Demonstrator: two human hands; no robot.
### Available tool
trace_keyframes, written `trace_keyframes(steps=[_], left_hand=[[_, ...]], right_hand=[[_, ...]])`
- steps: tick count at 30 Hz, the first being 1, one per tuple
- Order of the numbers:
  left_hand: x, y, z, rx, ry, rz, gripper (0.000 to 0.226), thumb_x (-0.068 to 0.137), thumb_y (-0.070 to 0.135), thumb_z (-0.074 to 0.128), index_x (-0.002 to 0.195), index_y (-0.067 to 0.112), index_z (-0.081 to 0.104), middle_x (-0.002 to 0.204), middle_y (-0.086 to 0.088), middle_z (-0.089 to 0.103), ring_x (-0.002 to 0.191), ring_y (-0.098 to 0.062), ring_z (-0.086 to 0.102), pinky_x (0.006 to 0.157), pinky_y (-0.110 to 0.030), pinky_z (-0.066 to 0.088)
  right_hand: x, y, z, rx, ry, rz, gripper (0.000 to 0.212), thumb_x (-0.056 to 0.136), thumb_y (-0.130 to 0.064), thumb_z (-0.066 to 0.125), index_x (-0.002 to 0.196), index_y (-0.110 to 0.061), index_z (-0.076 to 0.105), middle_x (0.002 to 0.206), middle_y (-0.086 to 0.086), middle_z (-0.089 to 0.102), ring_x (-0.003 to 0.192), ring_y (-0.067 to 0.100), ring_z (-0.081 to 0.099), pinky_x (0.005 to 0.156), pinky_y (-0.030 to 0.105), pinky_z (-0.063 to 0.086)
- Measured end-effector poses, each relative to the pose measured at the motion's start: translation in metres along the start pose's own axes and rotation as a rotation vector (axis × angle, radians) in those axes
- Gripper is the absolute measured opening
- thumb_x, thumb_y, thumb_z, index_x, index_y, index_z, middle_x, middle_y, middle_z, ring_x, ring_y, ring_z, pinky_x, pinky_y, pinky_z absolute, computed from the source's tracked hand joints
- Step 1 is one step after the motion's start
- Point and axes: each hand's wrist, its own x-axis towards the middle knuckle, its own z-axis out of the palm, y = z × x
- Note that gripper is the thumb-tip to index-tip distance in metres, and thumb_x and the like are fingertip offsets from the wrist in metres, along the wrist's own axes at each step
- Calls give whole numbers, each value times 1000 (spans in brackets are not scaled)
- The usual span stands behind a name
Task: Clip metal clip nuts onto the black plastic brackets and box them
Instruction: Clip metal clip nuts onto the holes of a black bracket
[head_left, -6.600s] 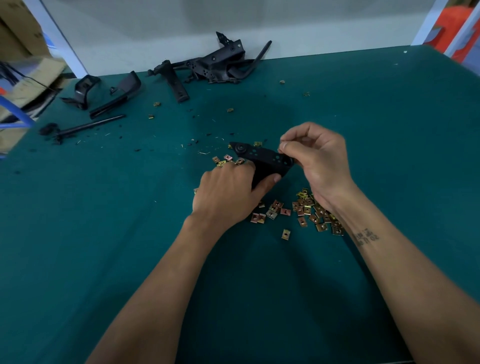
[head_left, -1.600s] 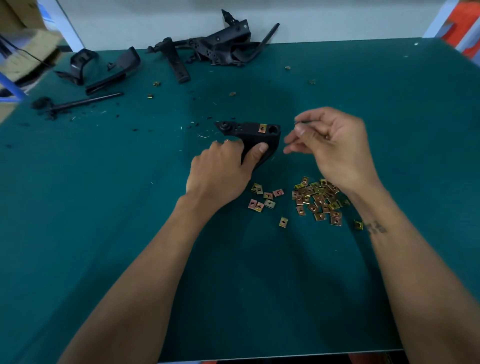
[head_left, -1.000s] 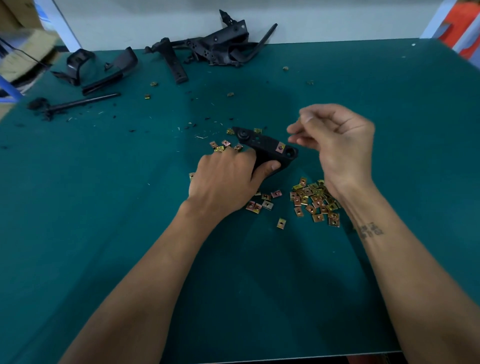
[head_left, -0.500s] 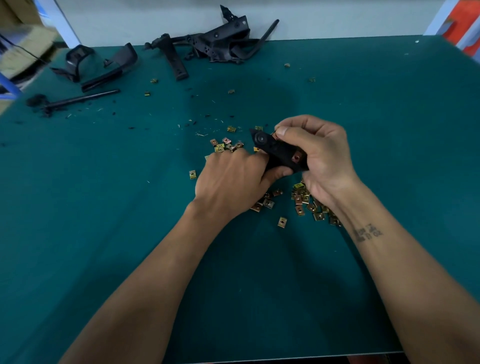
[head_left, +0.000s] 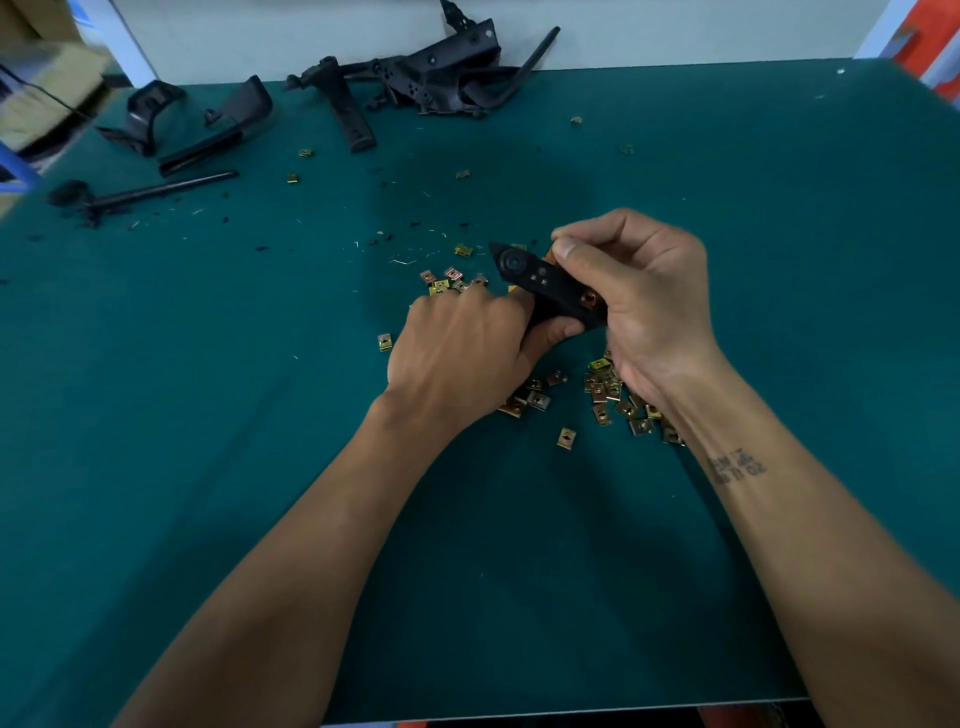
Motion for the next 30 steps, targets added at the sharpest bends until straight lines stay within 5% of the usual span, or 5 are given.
trace_keyframes(steps=[5, 9, 16, 24, 30], left_hand=[[0, 0, 2, -24, 1, 14, 76, 94, 73, 15, 99, 16, 64, 79, -17, 68, 72, -44, 66, 58, -38, 36], [-2, -2, 3, -8, 0, 44, 85, 89, 74, 0, 109, 20, 63, 80, -16, 68, 73, -44, 65, 58, -37, 33], [0, -3, 4, -32, -15, 23, 77, 93, 74, 11, 98, 20, 65, 85, -11, 70, 76, -42, 66, 59, -37, 36], [-2, -3, -2, -98, -18, 11, 69, 98, 64, 19, 89, 10, 60, 77, -18, 65, 65, -45, 61, 56, -37, 31], [-2, 0, -2, -45, -24, -8, 82, 95, 67, 2, 88, 10, 61, 80, -20, 66, 69, -47, 61, 58, -39, 28]], right_hand=[[-3, 5, 7, 24, 91, 24, 20, 89, 2, 73, 75, -12, 72, 68, -2, 73, 67, 12, 68, 59, 24, 55], [-8, 10, 13, 12, 126, 16, 18, 89, -3, 74, 76, -16, 72, 73, -3, 75, 74, 11, 70, 70, 25, 56], [-9, 1, 11, 6, 22, 73, 33, 86, -1, 72, 62, -23, 69, 76, 10, 74, 69, 15, 68, 43, 25, 46], [-11, 3, 11, 98, -106, 2, 28, 88, 11, 66, 68, -9, 63, 80, 7, 73, 73, 22, 63, 45, 25, 40], [-8, 5, 9, 38, -136, -49, 24, 89, 5, 69, 73, -13, 67, 85, 10, 74, 73, 21, 64, 50, 24, 45]])
